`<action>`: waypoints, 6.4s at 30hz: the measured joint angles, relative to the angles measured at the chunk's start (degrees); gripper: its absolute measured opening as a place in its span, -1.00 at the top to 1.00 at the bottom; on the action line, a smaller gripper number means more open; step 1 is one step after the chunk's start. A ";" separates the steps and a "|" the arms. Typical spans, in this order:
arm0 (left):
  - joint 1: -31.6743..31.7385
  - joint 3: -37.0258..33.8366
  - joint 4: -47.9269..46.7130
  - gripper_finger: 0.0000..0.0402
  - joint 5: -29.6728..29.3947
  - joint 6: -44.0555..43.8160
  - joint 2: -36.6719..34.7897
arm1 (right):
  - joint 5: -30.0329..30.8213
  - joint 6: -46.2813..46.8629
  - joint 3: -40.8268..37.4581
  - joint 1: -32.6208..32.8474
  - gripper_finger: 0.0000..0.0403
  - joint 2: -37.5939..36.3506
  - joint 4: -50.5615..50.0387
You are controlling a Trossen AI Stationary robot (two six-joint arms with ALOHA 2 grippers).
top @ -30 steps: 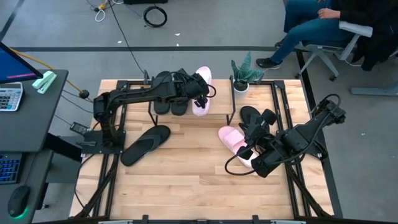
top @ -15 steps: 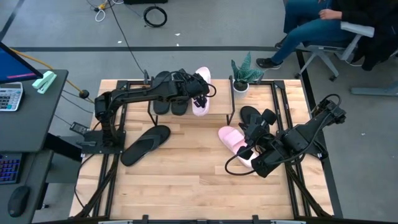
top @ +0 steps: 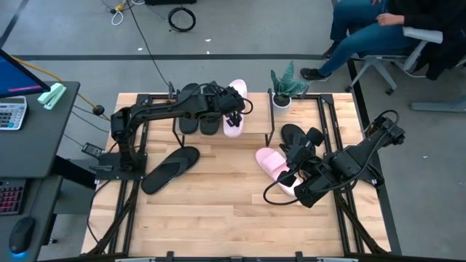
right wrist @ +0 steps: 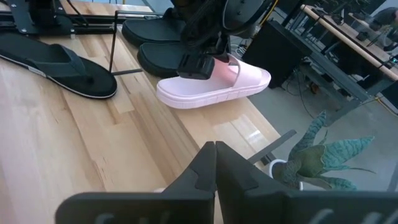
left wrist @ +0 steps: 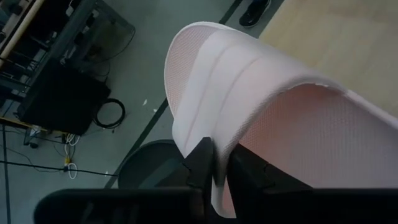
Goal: Pick and place slides into the shelf
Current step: Put the left pink slipper on the shelf, then put the pink slipper on the shelf
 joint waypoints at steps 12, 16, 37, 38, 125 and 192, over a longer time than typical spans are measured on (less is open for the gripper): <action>0.06 -0.07 0.21 0.28 0.11 -0.04 0.09 | 0.00 0.00 -0.01 0.00 0.95 0.00 0.00; 0.72 -0.11 2.74 0.14 0.09 -0.05 0.09 | 0.00 0.00 -0.01 0.01 0.95 0.00 0.00; 1.81 -0.11 2.93 0.04 -0.24 -1.52 0.09 | -0.01 -0.09 -0.01 0.02 0.95 0.00 0.00; 1.81 -0.11 2.47 0.02 -0.23 -1.54 0.09 | 0.01 -0.09 -0.01 0.02 0.95 0.00 0.00; -18.12 35.91 -33.40 0.61 5.59 6.90 -3.13 | -23.23 -23.31 -48.91 -6.99 0.88 0.02 48.40; -21.40 35.93 -36.13 0.89 -13.34 4.92 -7.65 | -9.32 -47.71 -15.88 -50.60 0.85 11.17 44.28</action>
